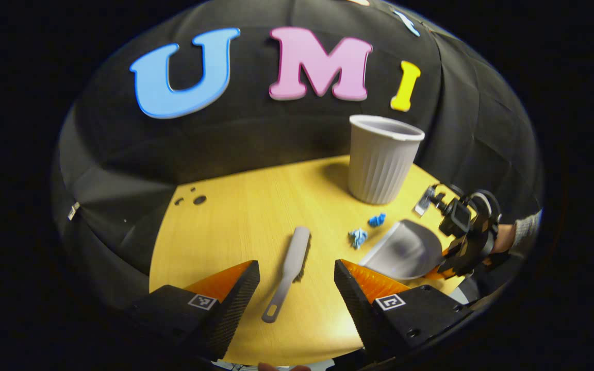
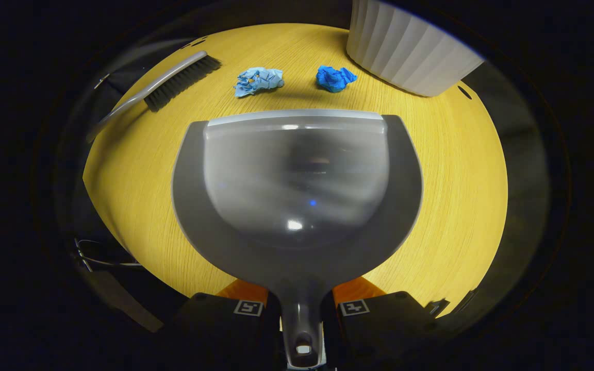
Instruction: Pick up the small broom and dustpan from the desktop, sweep the trash into the dustpan with the broom, and then empty the trash into the garbage bin.
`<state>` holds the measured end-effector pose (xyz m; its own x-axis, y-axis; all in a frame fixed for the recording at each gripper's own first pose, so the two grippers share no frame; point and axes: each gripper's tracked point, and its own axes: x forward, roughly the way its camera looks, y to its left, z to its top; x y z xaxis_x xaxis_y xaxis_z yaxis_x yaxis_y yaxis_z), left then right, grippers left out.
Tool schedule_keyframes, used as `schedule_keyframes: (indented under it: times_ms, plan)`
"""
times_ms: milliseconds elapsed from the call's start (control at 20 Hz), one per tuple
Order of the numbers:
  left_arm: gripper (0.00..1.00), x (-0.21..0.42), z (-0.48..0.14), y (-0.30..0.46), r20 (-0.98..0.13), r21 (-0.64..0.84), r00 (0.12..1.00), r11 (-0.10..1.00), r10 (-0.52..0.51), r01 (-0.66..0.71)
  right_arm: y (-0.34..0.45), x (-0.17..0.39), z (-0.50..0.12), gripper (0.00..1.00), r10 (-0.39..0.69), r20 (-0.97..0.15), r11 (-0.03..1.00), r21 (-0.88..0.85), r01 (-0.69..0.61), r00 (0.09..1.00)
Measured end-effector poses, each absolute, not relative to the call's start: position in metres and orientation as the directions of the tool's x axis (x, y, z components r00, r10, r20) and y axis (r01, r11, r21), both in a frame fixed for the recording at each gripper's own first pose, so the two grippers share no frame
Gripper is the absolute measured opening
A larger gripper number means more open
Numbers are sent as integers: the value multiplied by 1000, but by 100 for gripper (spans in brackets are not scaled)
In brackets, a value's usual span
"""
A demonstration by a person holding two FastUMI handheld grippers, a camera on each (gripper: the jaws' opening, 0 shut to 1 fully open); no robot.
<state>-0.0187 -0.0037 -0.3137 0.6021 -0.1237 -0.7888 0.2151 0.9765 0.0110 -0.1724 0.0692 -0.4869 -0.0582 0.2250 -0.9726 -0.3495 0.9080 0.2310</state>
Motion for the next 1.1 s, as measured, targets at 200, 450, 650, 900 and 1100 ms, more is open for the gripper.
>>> schedule_keyframes:
  times_ms: [200,450,650,900,1100]
  plan:
    - [95,-20,-380,0,-896,4,427,957,-125,289,70,-172,-487,39,228,-972,906,235,-351,-62]
    - [94,-18,-433,6,-954,-35,276,956,-119,290,70,-172,-487,39,231,-971,905,239,-351,-63]
    - [93,-16,-457,17,-974,-8,211,950,-77,312,70,-172,-487,39,233,-970,905,240,-350,-63]
    - [87,-22,-482,19,-990,-18,123,943,-63,334,71,-171,-489,39,233,-970,905,241,-352,-65]
    - [79,-25,-485,14,-993,-43,92,936,-80,350,71,-171,-489,39,231,-971,905,239,-351,-64]
